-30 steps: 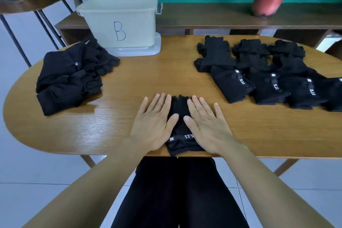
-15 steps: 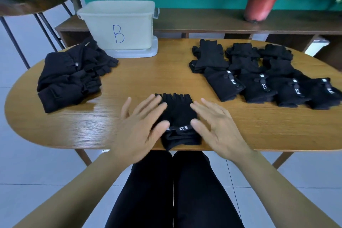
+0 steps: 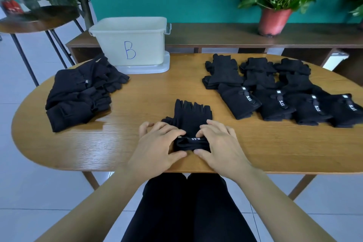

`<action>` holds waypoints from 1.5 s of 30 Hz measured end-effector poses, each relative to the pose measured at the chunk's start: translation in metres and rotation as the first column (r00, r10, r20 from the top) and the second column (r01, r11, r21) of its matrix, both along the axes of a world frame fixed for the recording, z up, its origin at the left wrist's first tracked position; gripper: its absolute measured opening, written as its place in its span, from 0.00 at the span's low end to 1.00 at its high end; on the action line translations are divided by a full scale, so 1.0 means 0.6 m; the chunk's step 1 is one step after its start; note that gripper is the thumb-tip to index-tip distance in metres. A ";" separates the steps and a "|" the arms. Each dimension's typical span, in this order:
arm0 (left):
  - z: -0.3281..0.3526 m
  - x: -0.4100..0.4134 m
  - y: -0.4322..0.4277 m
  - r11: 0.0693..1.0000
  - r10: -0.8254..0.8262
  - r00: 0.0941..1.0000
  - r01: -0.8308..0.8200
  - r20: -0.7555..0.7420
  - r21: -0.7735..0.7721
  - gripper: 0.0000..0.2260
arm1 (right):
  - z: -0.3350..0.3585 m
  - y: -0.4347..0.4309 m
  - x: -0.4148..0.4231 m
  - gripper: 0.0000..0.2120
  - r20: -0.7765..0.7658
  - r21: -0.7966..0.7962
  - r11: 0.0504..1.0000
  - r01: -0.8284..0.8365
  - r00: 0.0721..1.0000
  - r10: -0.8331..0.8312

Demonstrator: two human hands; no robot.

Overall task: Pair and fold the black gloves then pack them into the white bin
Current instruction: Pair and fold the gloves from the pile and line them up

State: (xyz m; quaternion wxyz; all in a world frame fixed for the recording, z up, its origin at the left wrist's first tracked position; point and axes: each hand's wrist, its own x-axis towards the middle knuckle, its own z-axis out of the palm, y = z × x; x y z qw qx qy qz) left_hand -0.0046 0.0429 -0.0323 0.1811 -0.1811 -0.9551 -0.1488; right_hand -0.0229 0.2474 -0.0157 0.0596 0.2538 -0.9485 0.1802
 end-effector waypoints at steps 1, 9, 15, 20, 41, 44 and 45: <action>-0.005 -0.001 -0.001 1.000 0.002 1.000 -0.002 0.000 0.008 0.25 | -0.001 -0.001 0.001 0.19 0.003 -0.005 1.000 0.005 1.000 -0.005; 0.007 -0.015 -0.005 0.988 -0.040 0.997 0.050 -0.067 0.147 0.24 | 0.007 0.005 -0.004 0.32 0.097 -0.098 0.995 -0.024 0.995 0.034; 0.033 -0.077 0.038 0.999 0.040 0.989 -0.041 0.142 0.004 0.24 | 0.012 -0.030 -0.054 0.29 0.103 -0.002 0.998 0.063 0.993 -0.062; -0.018 -0.068 0.027 0.982 0.111 0.942 -0.055 0.318 -0.183 0.37 | -0.017 -0.022 -0.046 0.30 0.265 0.238 0.971 0.019 0.960 -0.084; 0.004 -0.027 -0.011 0.983 -0.176 0.966 0.164 -0.192 -0.077 0.13 | -0.038 0.032 -0.008 0.31 -0.240 -0.031 0.995 -0.100 0.967 0.089; 0.011 -0.022 -0.006 0.983 -0.130 0.973 0.152 -0.193 0.104 0.11 | -0.037 0.035 -0.006 0.31 -0.206 -0.112 0.990 -0.091 0.976 0.066; 0.015 -0.018 -0.004 0.976 -0.133 0.977 0.158 -0.166 0.148 0.12 | -0.041 0.036 -0.007 0.28 -0.175 -0.180 0.981 -0.069 0.984 0.037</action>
